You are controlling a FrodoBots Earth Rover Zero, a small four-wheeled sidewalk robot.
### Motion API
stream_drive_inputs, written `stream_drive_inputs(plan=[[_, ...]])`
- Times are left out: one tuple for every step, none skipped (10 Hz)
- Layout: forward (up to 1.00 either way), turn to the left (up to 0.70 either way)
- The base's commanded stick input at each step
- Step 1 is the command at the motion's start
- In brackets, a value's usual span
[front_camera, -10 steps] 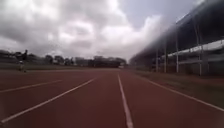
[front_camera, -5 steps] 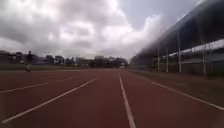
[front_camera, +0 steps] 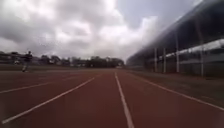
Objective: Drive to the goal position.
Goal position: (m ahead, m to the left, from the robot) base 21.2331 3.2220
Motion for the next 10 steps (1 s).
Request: stream_drive_inputs(plan=[[0.7, -0.35], [0.7, -0.35], [0.7, -0.35], [0.7, 0.0], [0.7, 0.0], [0.7, 0.0], [0.7, 0.0], [0.7, 0.0], [0.7, 0.0], [0.7, 0.0]])
